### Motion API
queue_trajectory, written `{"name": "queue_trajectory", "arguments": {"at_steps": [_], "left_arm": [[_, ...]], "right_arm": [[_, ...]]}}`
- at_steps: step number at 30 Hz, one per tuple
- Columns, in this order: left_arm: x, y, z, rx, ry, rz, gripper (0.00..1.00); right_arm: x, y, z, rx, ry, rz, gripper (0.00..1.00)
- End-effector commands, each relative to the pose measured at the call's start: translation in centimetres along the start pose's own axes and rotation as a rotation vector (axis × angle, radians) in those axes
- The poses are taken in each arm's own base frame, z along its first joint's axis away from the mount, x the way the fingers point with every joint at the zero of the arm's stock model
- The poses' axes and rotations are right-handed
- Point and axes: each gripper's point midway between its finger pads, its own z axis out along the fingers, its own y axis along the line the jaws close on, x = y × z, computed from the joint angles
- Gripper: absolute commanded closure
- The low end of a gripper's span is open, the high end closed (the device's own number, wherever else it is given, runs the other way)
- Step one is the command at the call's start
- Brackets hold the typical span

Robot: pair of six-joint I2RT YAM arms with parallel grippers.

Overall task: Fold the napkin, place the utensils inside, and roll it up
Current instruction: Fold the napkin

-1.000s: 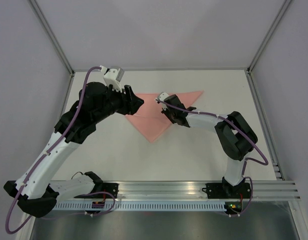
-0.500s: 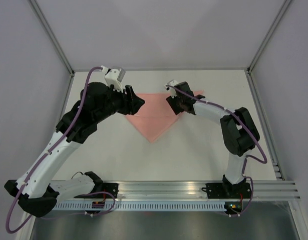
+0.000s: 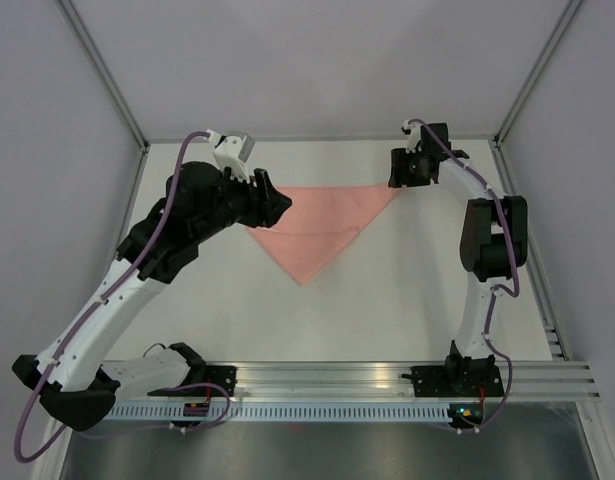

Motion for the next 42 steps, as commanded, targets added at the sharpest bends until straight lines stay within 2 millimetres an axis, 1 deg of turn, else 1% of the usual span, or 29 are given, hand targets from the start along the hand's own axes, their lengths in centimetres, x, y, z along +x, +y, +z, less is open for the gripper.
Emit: {"name": "queue_trajectory", "arguments": {"at_steps": [1,2,3,5,7,12,15,16,19,20,24,25,31,32,35,38,41,42], "left_arm": [[-1.0,-0.7,0.0,0.044,-0.032,0.043,0.41],[-1.0,-0.8,0.0,0.046,-0.032,0.044,0.41],[-1.1,-0.8,-0.1,0.048,-0.034,0.045,0.41],[-1.1,-0.8,-0.1,0.047,-0.035,0.045,0.41],[-1.1,-0.8,-0.2,0.047,-0.036,0.045,0.41],[-0.8,-0.6,-0.2,0.04,-0.03,0.043,0.41],[-0.7,-0.5,-0.3,0.035,-0.029,0.041,0.41],[-0.8,-0.6,-0.3,0.037,-0.03,0.04,0.41],[-0.6,-0.4,-0.4,0.029,-0.026,0.041,0.41],[-0.7,-0.3,-0.4,0.026,-0.027,0.041,0.41],[-0.4,-0.2,-0.3,0.018,-0.022,0.037,0.41],[-0.4,-0.2,-0.3,0.019,-0.02,0.037,0.41],[-0.2,0.0,-0.1,0.014,-0.015,0.038,0.41],[-0.2,0.0,-0.1,0.014,-0.015,0.039,0.41],[-0.2,0.0,0.0,0.013,-0.012,0.04,0.41],[0.0,0.0,0.1,0.013,-0.007,0.04,0.41],[0.0,0.1,0.2,0.011,-0.005,0.042,0.41],[0.1,0.1,0.3,0.011,-0.001,0.042,0.41]], "right_arm": [[0.3,0.5,0.5,-0.11,0.054,0.166,0.36],[0.0,0.5,0.6,-0.136,0.05,0.187,0.36],[0.7,0.2,1.3,-0.143,0.068,0.215,0.35],[1.1,-0.3,2.1,-0.152,0.083,0.265,0.34],[1.1,-0.3,2.6,-0.172,0.084,0.304,0.33],[2.2,-0.6,4.3,-0.195,0.106,0.346,0.32],[2.5,-0.3,5.2,-0.219,0.11,0.376,0.32],[2.4,-1.8,5.1,-0.215,0.101,0.407,0.32],[2.6,-2.6,5.6,-0.22,0.097,0.445,0.33],[2.9,-2.5,5.9,-0.227,0.103,0.454,0.34],[2.8,-3.3,6.1,-0.233,0.081,0.5,0.42],[2.9,-3.6,6.2,-0.232,0.079,0.507,0.42],[3.1,-3.5,6.6,-0.253,0.069,0.518,0.5],[3.1,-3.5,6.7,-0.256,0.067,0.516,0.54],[3.2,-3.6,6.9,-0.254,0.063,0.519,0.56],[3.0,-3.4,7.0,-0.266,0.052,0.521,0.61],[2.5,-3.4,6.9,-0.277,0.036,0.522,0.7],[2.3,-3.3,6.8,-0.279,0.029,0.518,0.75]]}}
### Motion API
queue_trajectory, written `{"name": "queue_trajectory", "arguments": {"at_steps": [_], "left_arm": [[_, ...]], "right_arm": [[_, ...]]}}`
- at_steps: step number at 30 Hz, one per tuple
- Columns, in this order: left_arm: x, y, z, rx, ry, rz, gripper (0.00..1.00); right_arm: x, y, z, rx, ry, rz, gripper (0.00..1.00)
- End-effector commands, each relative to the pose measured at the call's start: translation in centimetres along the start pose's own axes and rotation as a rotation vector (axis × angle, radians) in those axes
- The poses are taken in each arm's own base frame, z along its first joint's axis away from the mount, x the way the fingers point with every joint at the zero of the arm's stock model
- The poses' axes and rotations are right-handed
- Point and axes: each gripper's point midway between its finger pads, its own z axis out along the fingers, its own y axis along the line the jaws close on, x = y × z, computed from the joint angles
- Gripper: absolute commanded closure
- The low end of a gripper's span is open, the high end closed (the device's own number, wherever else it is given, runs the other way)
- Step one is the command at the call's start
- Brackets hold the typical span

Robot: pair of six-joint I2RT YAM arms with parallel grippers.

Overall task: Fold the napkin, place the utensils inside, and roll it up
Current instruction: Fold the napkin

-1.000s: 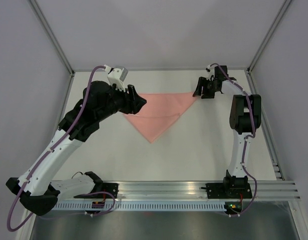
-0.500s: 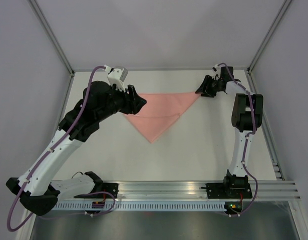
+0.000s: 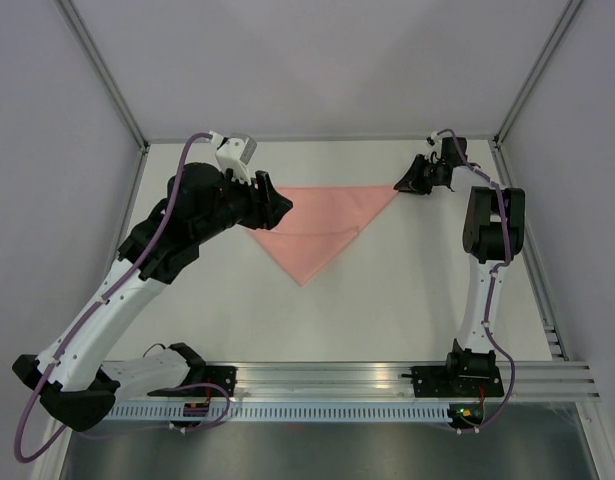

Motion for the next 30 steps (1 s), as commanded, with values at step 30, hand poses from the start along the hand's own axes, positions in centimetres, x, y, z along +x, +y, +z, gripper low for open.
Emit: {"name": "queue_trajectory", "arguments": {"at_steps": [30], "left_arm": [[-1.6,-0.1,-0.7,-0.005,-0.067,-0.003,0.41]], "right_arm": [[3.9,17.3,-5.6,-0.14,-0.116,-0.723,0.89]]}}
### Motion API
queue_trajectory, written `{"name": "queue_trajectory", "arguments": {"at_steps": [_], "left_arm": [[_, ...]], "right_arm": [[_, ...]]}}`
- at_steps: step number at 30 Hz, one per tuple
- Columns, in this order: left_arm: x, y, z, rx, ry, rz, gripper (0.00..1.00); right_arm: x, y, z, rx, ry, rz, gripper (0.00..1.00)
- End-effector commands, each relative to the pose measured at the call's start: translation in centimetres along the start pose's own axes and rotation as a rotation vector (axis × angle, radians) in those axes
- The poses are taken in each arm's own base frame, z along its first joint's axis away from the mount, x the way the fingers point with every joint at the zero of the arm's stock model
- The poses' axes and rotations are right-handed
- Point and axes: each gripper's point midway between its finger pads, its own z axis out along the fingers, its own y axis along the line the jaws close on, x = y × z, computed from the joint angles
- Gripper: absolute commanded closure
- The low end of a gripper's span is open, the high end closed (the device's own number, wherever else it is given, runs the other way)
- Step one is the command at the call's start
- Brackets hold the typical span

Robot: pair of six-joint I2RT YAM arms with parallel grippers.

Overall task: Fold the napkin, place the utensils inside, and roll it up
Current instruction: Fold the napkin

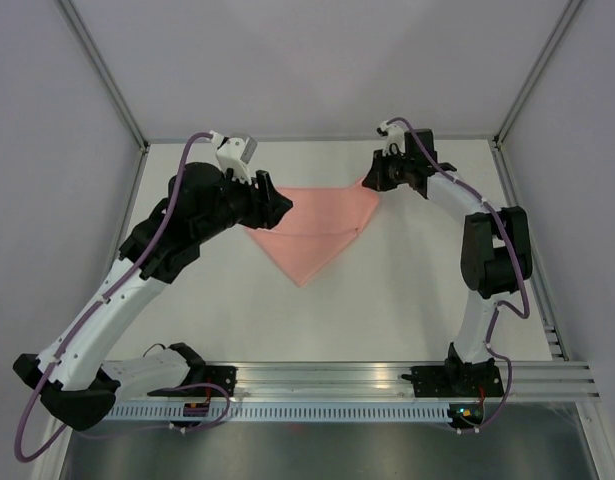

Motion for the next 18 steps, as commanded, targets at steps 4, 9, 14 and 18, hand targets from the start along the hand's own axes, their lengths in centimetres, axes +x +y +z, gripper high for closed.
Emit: {"name": "queue_trajectory", "arguments": {"at_steps": [4,9,14,18], "left_arm": [[-2.2,-0.5,-1.8,0.011,-0.091,-0.016,0.41],[-3.1,-0.3,-2.8,-0.004,-0.133,-0.033,0.41],[-3.6,-0.4,-3.9,-0.004,-0.161,-0.041,0.41],[-3.7,-0.4,-4.4,0.0,-0.171,-0.045,0.41]], "right_arm": [[1.1,7.9,-0.5,-0.081,0.014,-0.357,0.9],[5.1,14.1,0.3,-0.156,0.093,-0.543,0.9],[8.2,17.6,0.8,-0.208,0.154,-0.642,0.91],[10.9,19.6,1.1,-0.257,0.212,-0.696,0.91]]}}
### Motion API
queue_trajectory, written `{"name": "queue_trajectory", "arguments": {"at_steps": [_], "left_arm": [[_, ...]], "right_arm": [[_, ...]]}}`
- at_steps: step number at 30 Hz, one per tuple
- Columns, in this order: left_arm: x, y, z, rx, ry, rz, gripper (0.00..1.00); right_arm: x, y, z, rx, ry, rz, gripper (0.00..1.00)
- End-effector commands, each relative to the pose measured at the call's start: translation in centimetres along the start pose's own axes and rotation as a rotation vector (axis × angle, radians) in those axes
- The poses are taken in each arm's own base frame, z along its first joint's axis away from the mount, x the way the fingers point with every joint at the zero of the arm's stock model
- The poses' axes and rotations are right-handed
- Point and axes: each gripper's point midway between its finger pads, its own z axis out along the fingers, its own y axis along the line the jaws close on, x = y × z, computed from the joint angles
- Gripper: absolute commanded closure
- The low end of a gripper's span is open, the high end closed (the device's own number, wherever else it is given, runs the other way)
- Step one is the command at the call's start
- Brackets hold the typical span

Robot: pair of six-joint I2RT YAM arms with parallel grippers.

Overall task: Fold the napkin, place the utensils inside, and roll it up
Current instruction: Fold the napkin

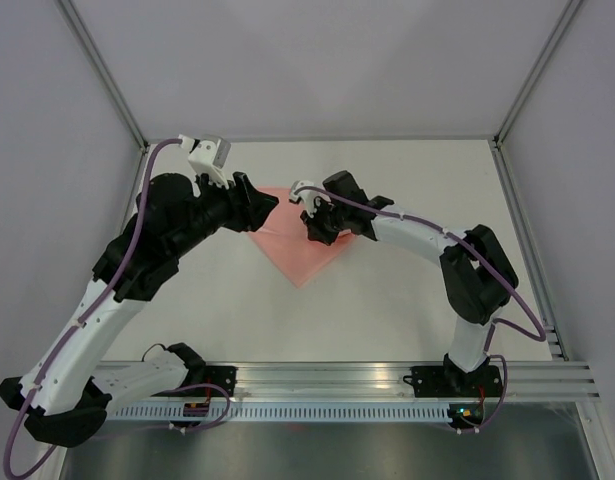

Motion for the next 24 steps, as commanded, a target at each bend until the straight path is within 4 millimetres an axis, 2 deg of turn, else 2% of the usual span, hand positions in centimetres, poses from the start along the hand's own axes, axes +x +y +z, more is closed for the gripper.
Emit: {"name": "queue_trajectory", "arguments": {"at_steps": [1,6,9,24], "left_arm": [[-1.2,-0.3,-0.6,0.007,-0.052,-0.036,0.41],[-1.1,-0.3,-0.8,0.009,-0.049,-0.035,0.41],[-1.0,-0.3,-0.8,0.011,-0.045,-0.035,0.4],[-0.5,-0.2,-0.8,0.01,-0.033,-0.029,0.4]], "right_arm": [[0.2,1.3,-0.1,-0.01,0.019,-0.09,0.92],[2.3,3.7,1.5,-0.049,0.087,-0.138,0.93],[3.1,4.4,2.0,-0.064,0.111,-0.143,0.93],[4.6,6.5,3.8,-0.117,0.166,-0.166,0.93]]}}
